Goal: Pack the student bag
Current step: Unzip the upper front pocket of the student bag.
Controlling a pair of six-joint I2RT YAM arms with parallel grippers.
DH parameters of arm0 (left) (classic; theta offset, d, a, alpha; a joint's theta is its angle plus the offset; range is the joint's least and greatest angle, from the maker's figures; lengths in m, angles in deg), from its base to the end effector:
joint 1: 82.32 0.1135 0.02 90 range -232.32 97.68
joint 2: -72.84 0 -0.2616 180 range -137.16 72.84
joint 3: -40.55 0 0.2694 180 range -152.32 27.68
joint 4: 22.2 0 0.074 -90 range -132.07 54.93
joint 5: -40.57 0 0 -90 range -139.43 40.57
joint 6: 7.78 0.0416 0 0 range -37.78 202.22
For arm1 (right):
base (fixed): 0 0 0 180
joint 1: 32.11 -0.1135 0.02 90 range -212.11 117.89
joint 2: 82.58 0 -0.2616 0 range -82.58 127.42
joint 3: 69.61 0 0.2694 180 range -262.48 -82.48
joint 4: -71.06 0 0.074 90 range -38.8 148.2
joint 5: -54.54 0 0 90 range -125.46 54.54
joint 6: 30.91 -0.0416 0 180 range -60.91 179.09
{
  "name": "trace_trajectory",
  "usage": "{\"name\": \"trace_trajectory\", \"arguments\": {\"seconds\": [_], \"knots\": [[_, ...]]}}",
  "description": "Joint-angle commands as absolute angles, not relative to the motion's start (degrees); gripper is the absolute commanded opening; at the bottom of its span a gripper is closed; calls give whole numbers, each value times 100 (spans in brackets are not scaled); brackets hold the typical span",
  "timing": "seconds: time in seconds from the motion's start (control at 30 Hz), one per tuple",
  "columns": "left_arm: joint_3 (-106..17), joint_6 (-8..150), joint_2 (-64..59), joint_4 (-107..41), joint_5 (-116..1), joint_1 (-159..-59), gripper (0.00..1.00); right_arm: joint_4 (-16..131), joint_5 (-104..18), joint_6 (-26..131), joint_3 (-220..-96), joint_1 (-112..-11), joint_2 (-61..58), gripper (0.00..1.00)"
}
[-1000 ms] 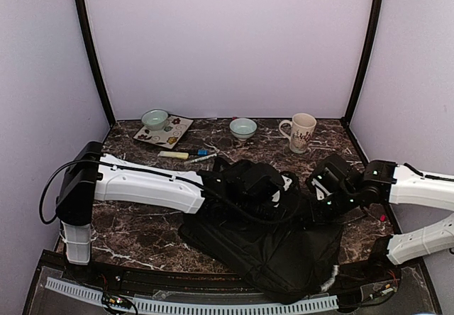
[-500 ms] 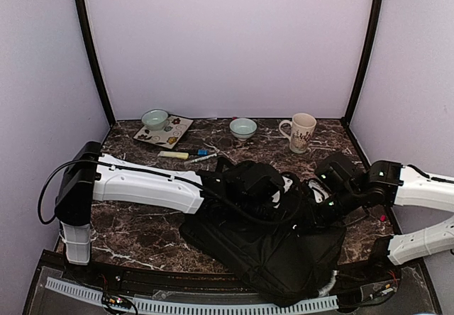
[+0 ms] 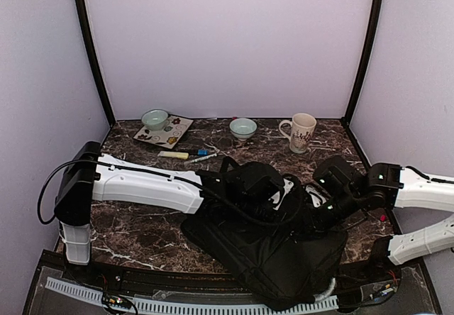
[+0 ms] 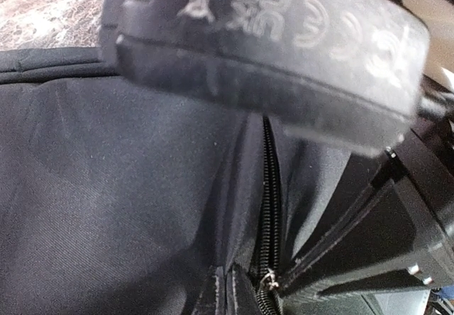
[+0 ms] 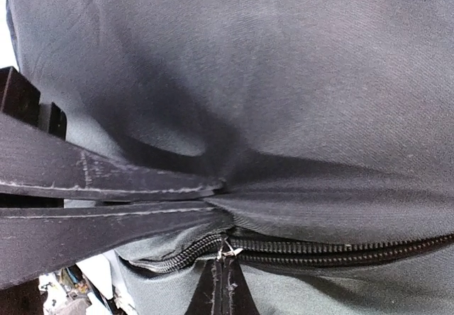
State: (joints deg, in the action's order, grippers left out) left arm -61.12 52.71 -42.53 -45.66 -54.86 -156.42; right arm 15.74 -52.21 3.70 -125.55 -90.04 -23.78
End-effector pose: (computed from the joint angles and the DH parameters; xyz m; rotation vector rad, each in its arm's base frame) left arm 0.1293 -0.4683 0.2164 0.9814 2.2416 -1.0270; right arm 0.1032 0.1873 0.2271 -0.1878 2.9261 0.9347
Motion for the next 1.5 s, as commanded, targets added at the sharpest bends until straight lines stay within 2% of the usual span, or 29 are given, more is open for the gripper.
{"name": "trace_trajectory", "arguments": {"seconds": [0.0, 0.5, 1.0, 1.03, 1.13, 1.2, 1.27, 1.47], "knots": [[-6254, 5313, -4038, -4097, -5532, -15642, 0, 2919, -6414, 345, -12983, -9355, -2403, 0], [-6137, 5403, -3957, -4265, -5375, -15632, 0, 3498, -6851, 349, -13476, -9652, -2401, 0], [-6146, 5577, -3953, -4211, -5346, -15595, 0, 5944, -7548, -641, -13217, -9938, -2325, 0], [-6132, 5632, -3944, -4219, -5353, -15592, 0, 5892, -7566, -610, -13231, -9942, -2367, 3], [-6026, 5809, -3858, -4177, -5354, -15571, 0, 4952, -7460, -97, -13418, -9900, -2430, 38], [-5880, 5877, -3751, -4108, -5362, -15546, 0, 4049, -7204, 275, -13601, -9823, -2450, 52], [-5690, 5892, -3612, -3964, -5386, -15515, 0, 3578, -7078, 396, -13631, -9723, -2630, 59], [-5500, 5861, -3491, -3860, -5364, -15440, 0, 2588, -6415, 511, -13585, -9253, -3590, 64]]}}
